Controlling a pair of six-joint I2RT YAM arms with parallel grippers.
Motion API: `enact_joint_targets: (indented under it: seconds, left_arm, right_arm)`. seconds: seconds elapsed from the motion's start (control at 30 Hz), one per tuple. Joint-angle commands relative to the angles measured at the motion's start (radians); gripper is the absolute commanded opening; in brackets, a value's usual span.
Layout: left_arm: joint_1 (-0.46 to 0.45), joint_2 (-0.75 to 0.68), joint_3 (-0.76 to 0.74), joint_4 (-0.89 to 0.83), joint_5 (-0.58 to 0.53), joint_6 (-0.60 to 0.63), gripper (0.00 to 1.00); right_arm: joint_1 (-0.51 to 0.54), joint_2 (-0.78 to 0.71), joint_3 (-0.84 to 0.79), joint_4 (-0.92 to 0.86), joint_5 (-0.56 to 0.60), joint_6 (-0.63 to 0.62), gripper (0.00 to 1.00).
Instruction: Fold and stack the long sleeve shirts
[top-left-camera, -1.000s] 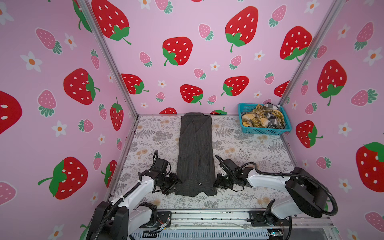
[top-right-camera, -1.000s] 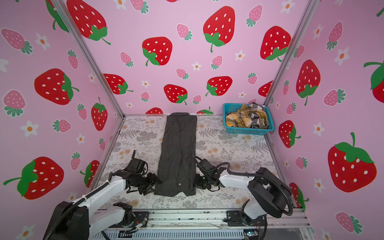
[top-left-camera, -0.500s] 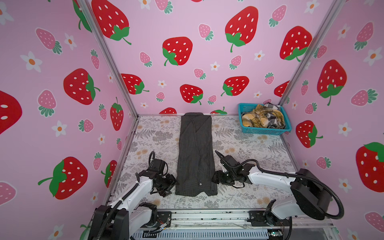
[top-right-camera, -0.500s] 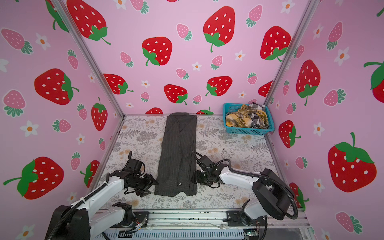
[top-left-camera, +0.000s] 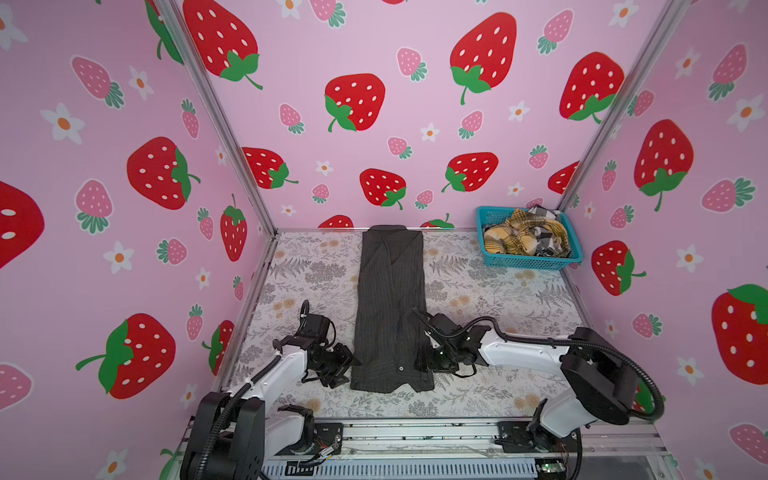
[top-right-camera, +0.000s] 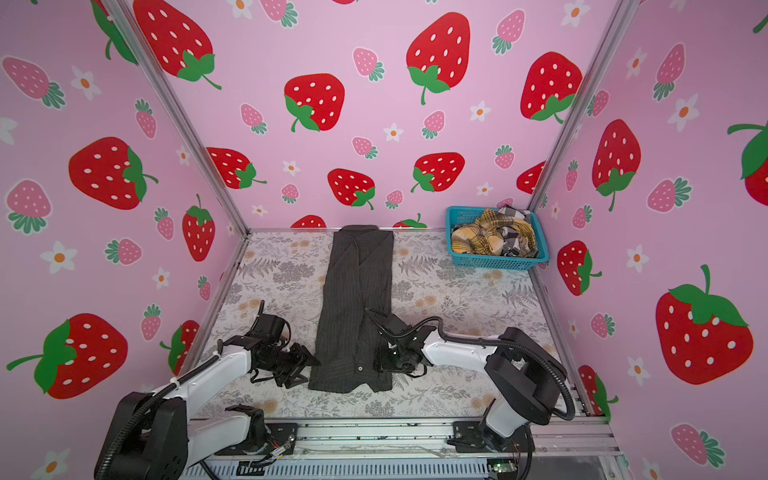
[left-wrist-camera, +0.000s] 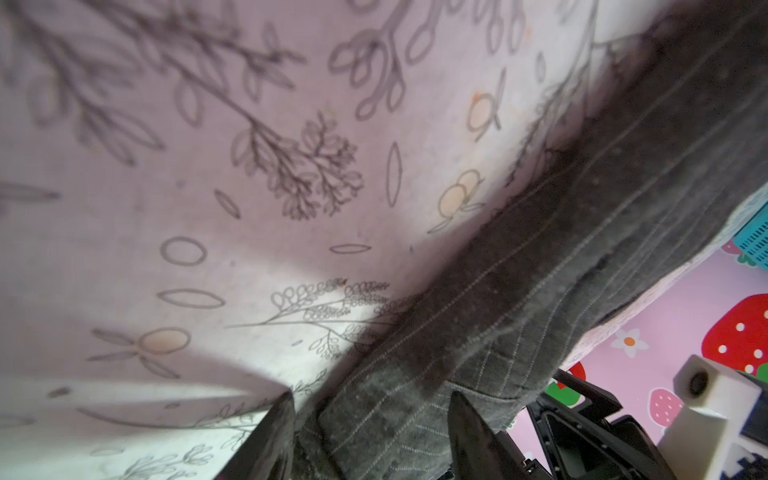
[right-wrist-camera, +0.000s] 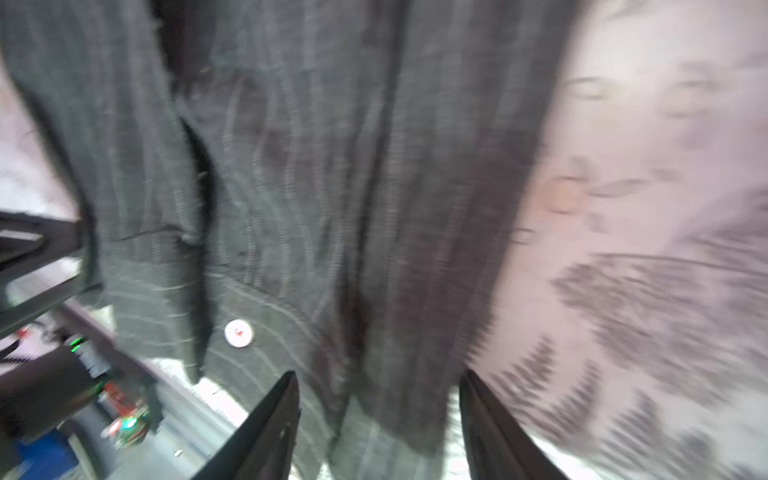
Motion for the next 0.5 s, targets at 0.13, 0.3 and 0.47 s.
enact_joint_targets:
  seconds: [0.13,0.3,0.47]
  left_arm:
    - [0.002,0.019,-0.036,0.040,-0.031,0.019,0.53]
    - [0.003,0.012,-0.033,0.040,-0.038,0.019,0.57]
    - [0.008,0.026,-0.021,0.039,-0.051,0.025,0.56]
  right_arm:
    - [0.029,-0.050,0.077,-0.102,0.027,-0.006,0.34]
    - [0.049,0.055,0.053,0.003,-0.043,0.010,0.29]
    - [0.050,0.086,0.069,0.016,-0.063,-0.001,0.22]
